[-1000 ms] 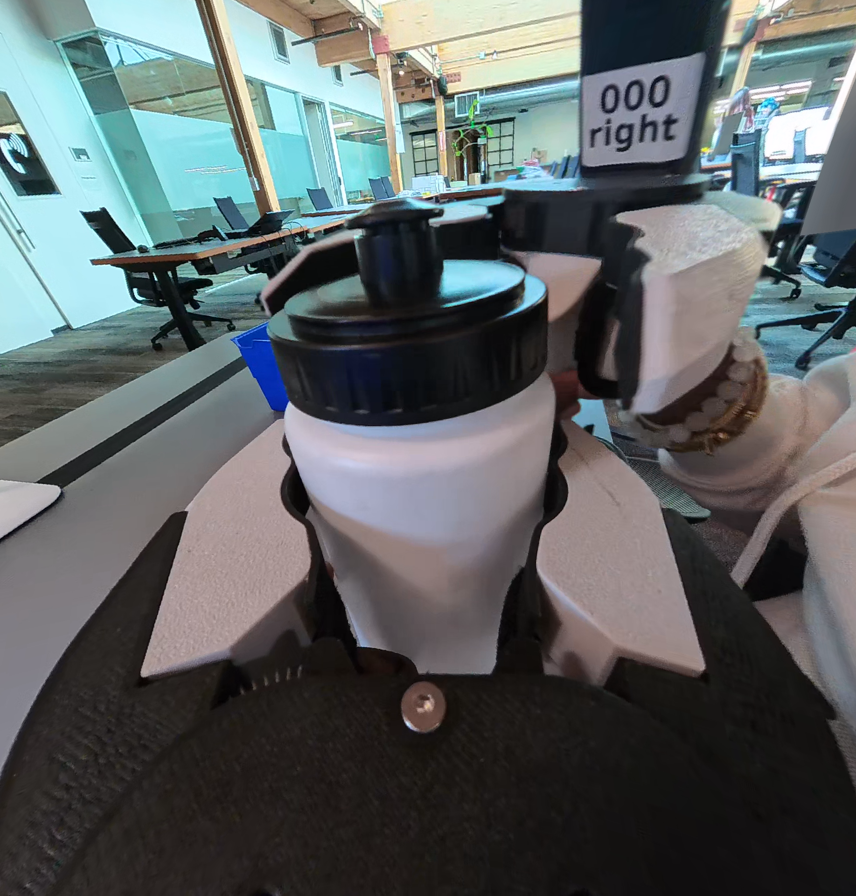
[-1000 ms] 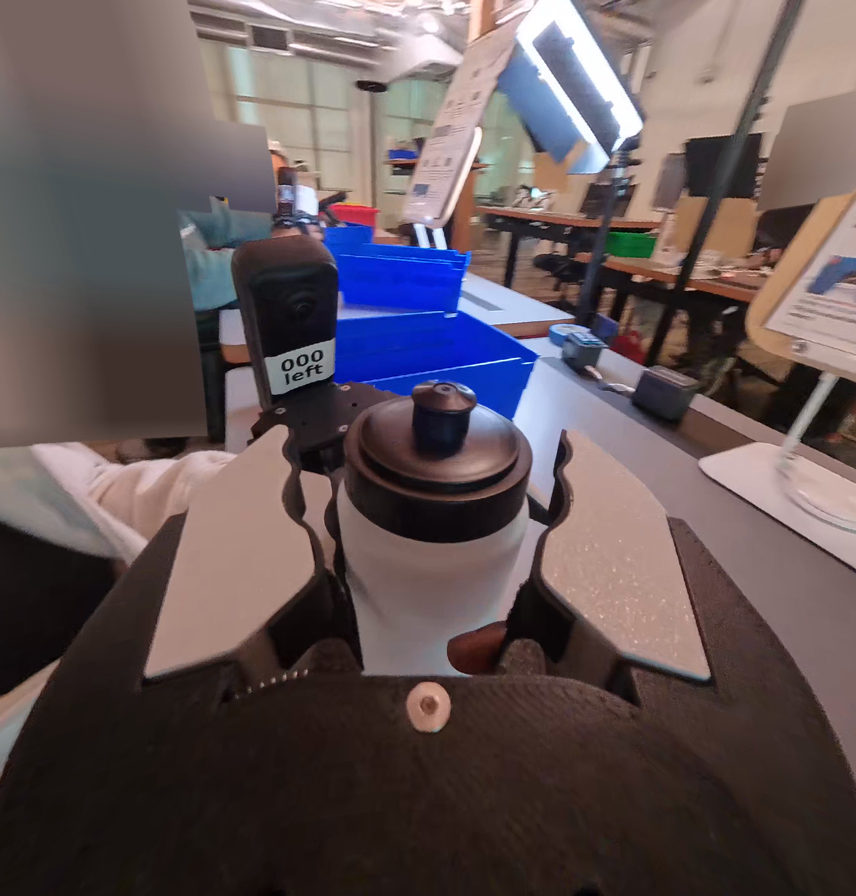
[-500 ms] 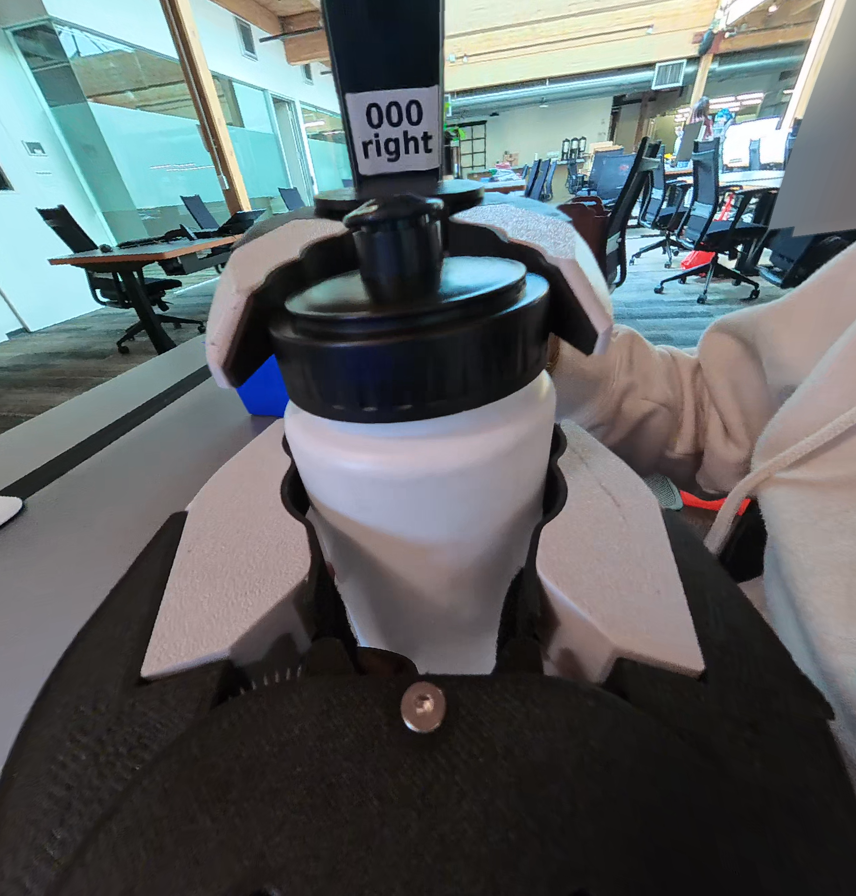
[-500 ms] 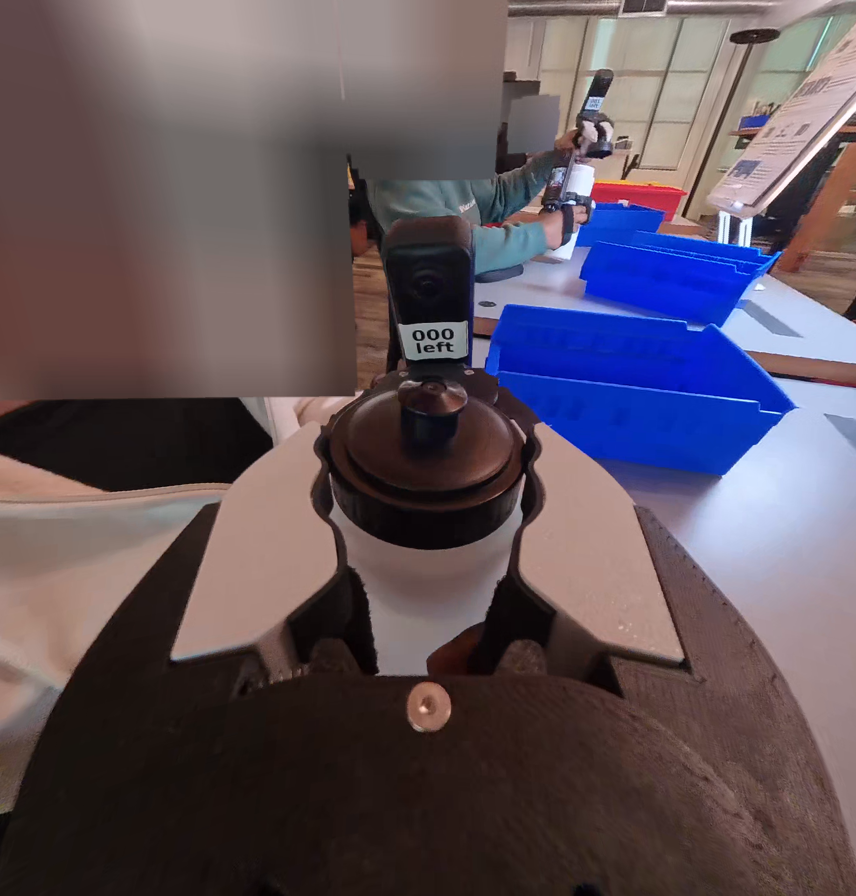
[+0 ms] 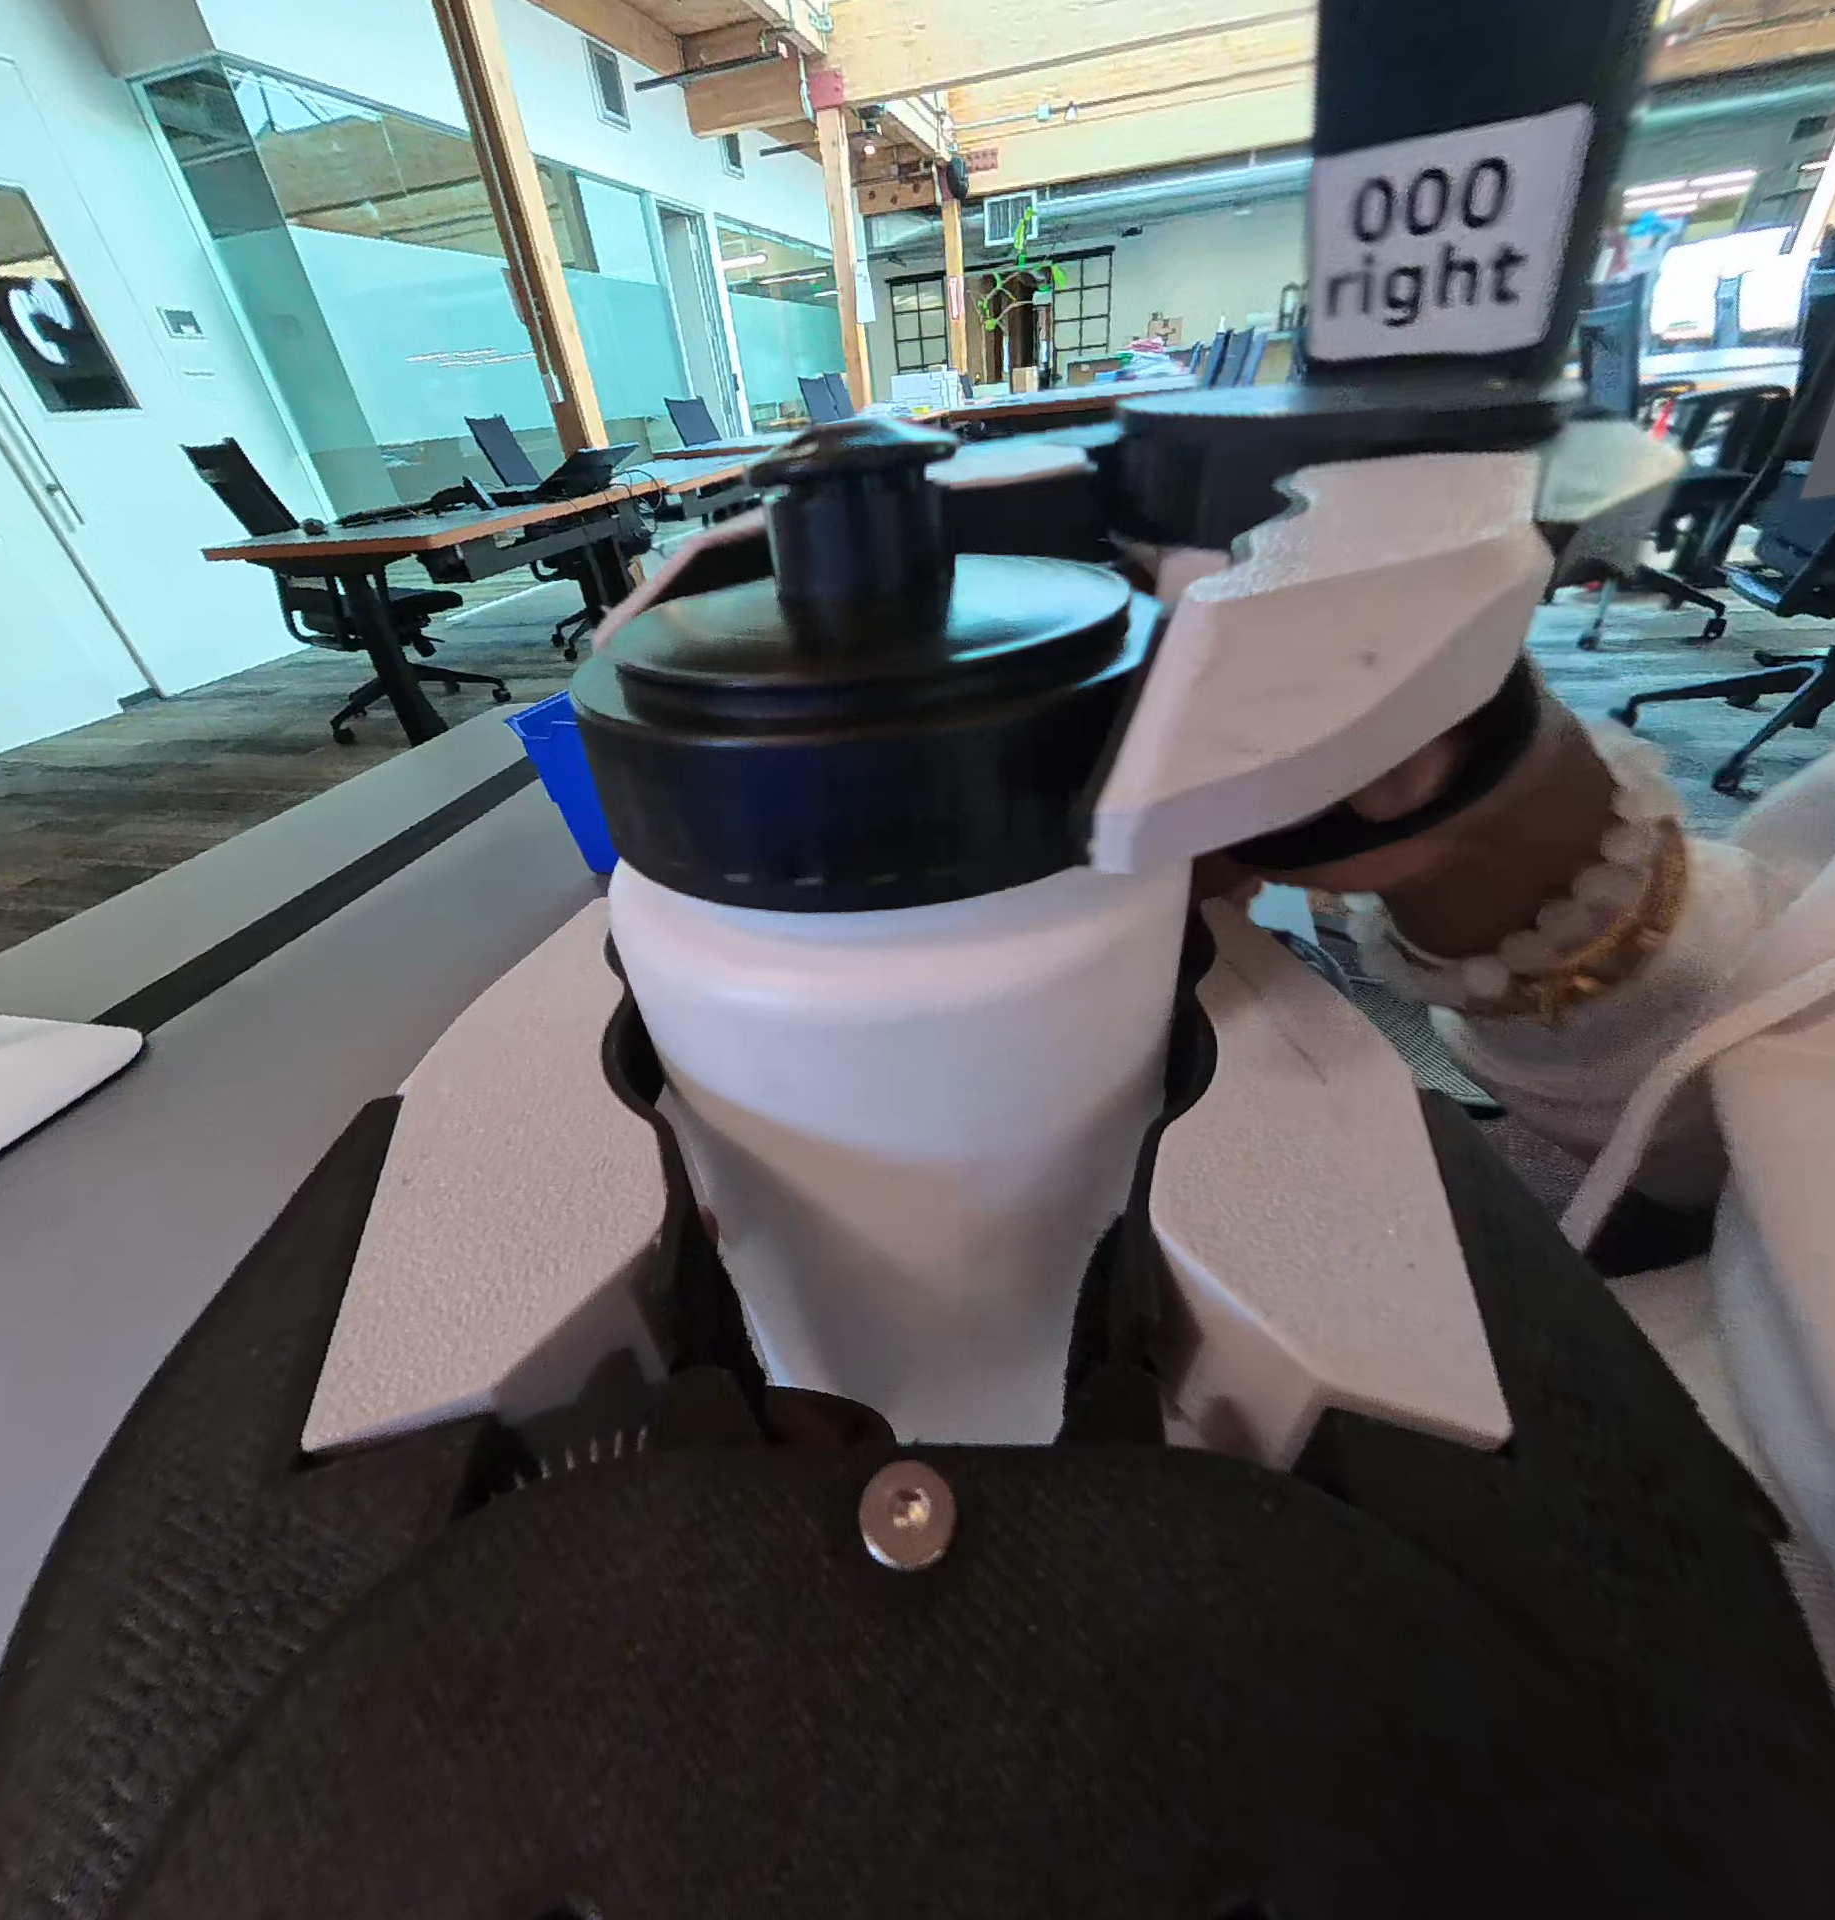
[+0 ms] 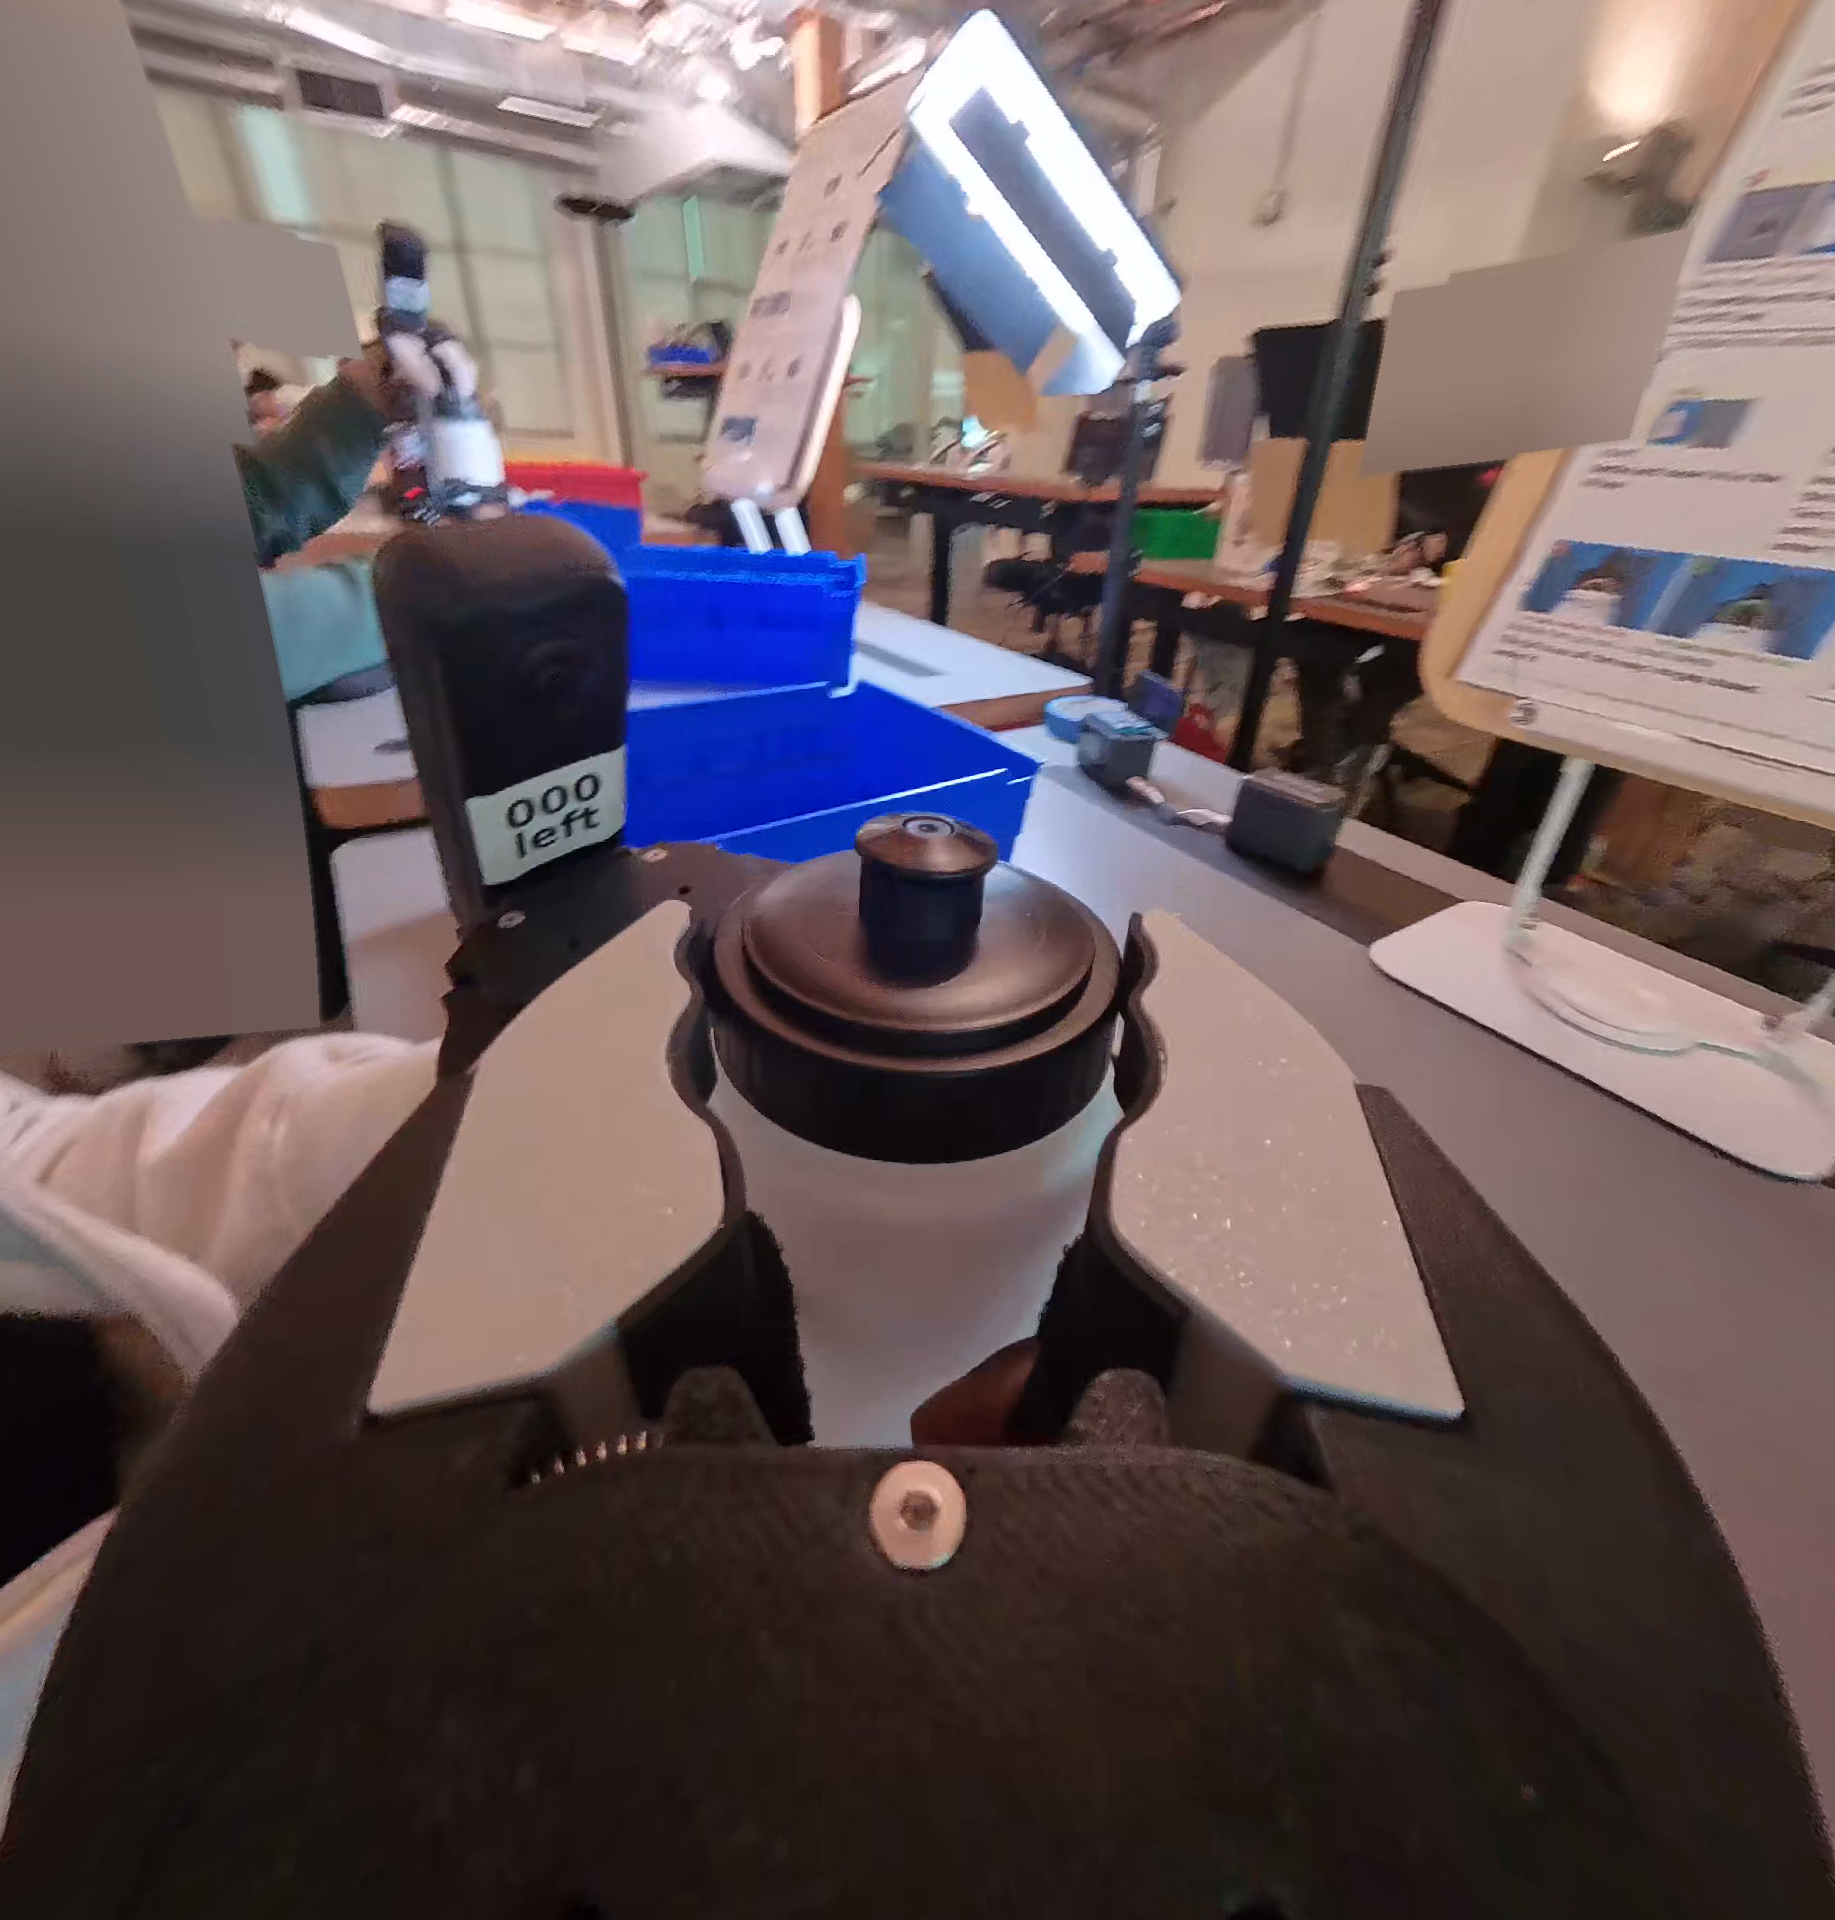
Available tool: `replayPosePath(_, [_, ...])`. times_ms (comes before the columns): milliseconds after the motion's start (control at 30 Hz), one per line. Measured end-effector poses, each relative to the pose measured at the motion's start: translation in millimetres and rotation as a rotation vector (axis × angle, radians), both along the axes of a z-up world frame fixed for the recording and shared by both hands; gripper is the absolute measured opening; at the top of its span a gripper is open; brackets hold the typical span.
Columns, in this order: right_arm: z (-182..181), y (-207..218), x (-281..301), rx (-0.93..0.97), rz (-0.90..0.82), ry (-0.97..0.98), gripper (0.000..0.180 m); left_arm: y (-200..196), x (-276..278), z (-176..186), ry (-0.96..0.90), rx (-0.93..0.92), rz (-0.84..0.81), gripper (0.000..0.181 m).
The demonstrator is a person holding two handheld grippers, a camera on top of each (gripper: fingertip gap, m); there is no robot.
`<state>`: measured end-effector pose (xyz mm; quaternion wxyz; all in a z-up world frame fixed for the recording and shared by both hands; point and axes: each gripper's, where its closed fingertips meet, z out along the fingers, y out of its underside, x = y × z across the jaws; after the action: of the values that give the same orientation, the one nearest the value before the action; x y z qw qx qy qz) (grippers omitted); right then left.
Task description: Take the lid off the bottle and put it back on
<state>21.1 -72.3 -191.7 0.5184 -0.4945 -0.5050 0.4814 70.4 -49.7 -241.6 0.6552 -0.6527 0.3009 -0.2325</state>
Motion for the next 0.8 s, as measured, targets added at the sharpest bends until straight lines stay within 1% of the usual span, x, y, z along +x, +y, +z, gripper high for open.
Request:
replayPosePath(67, [-1,-6,0,0.026,0.143,-0.046,0.075,-3,1,0,0.006,0.003,-0.027,0.097])
replayPosePath(233, [0,-23,20,0.031,0.733,-0.066,0.075,-10,15,0,0.036,0.013,-0.104,0.097])
replayPosePath(267, [0,-24,22,0.023,0.811,-0.061,0.075,-9,16,0,0.027,0.007,-0.103,0.097])
replayPosePath(333, [0,-20,18,-0.008,0.846,-0.049,0.076,-6,13,-1,0.000,-0.009,-0.092,0.097])
replayPosePath(400, [3,-16,12,-0.030,0.774,-0.015,0.077,-4,8,0,-0.013,-0.016,-0.074,0.097])
replayPosePath(467, [16,-6,9,-0.058,0.604,0.079,0.095,-3,7,0,-0.005,-0.007,-0.058,0.097])
replayPosePath(500, [19,-2,10,-0.069,0.510,0.092,0.095,-4,8,0,-0.001,-0.003,-0.055,0.097])
replayPosePath(567, [13,6,10,-0.092,0.282,0.049,0.096,-4,8,0,0.003,0.002,-0.047,0.097])
replayPosePath(633, [4,3,11,-0.075,0.122,0.010,0.095,-3,8,0,0.000,0.001,-0.039,0.097])
replayPosePath(700, [-4,-1,8,-0.035,0.023,-0.036,0.091,-2,7,0,0.002,0.000,-0.034,0.097])
replayPosePath(733, [-7,-2,7,-0.005,0.006,-0.056,0.077,-2,7,0,0.003,-0.001,-0.030,0.097])
replayPosePath(767, [-7,-1,5,0.017,0.005,-0.061,0.077,-2,6,0,0.001,-0.002,-0.030,0.097])
replayPosePath(800, [-7,-3,5,0.016,0.046,-0.072,0.077,-3,6,0,0.000,-0.002,-0.037,0.097])
